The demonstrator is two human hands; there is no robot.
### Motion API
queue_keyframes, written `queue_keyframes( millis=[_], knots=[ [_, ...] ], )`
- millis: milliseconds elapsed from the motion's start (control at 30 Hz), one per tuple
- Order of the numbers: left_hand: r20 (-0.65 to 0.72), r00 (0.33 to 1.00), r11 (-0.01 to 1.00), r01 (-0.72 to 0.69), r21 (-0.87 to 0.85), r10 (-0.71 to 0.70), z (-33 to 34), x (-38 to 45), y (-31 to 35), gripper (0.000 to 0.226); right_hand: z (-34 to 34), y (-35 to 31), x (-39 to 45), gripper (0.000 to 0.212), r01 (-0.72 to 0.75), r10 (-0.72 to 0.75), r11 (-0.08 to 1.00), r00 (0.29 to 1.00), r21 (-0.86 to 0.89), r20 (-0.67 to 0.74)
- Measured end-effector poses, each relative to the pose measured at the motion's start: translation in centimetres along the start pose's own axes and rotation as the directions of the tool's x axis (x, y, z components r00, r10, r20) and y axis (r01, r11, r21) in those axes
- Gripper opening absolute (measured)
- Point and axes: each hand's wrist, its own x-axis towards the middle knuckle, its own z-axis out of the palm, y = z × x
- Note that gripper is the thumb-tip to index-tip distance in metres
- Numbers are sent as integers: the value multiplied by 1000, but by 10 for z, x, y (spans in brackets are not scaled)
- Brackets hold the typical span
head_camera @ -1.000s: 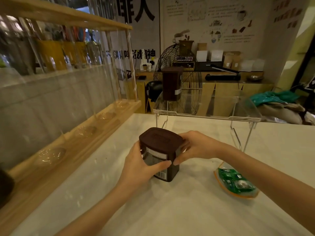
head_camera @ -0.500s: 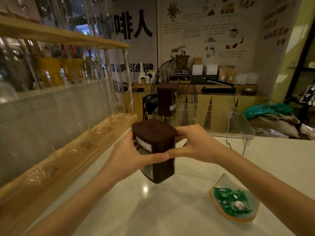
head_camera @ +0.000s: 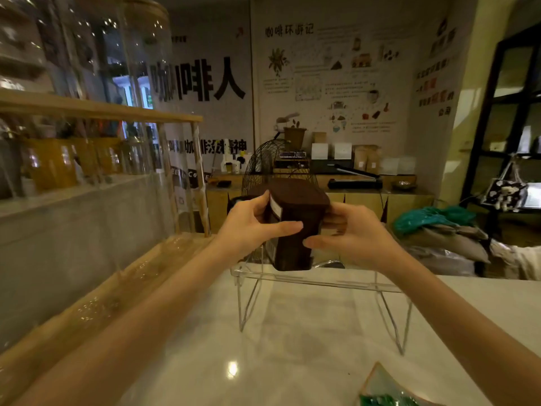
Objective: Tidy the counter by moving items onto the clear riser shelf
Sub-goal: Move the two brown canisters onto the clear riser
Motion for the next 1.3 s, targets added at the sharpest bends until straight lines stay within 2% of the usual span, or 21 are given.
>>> queue_keyframes(
  millis=[67, 300, 467, 633, 767, 867, 1300],
  knots=[
    [-5, 999, 998, -32, 52, 32, 9, 11, -8, 76, 2, 14, 5, 50, -14, 12, 999, 998, -39, -62],
    [-138, 987, 982, -57, 182, 83, 29, 49, -38, 53, 6, 52, 33, 51, -90, 75, 990, 987, -106, -143],
    [-167, 983, 982, -47, 181, 78, 36, 61, -52, 41, 11, 67, 47, 50, -123, 96, 979, 982, -165, -161],
    [-182, 982, 985, -30, 169, 61, 33, 67, -61, 39, 14, 73, 55, 51, -152, 124, 972, 980, -179, -157],
    [-241, 966, 975, -37, 218, 90, 33, 69, -60, 37, 17, 76, 55, 48, -163, 121, 968, 970, -191, -211],
    [-293, 949, 963, -37, 268, 118, 36, 69, -57, 37, 21, 76, 51, 45, -151, 81, 951, 964, -270, -253],
    [-351, 926, 901, 29, 432, 138, 53, 76, -54, 29, 28, 70, 47, 30, -172, 122, 929, 979, -329, -166]
  ],
)
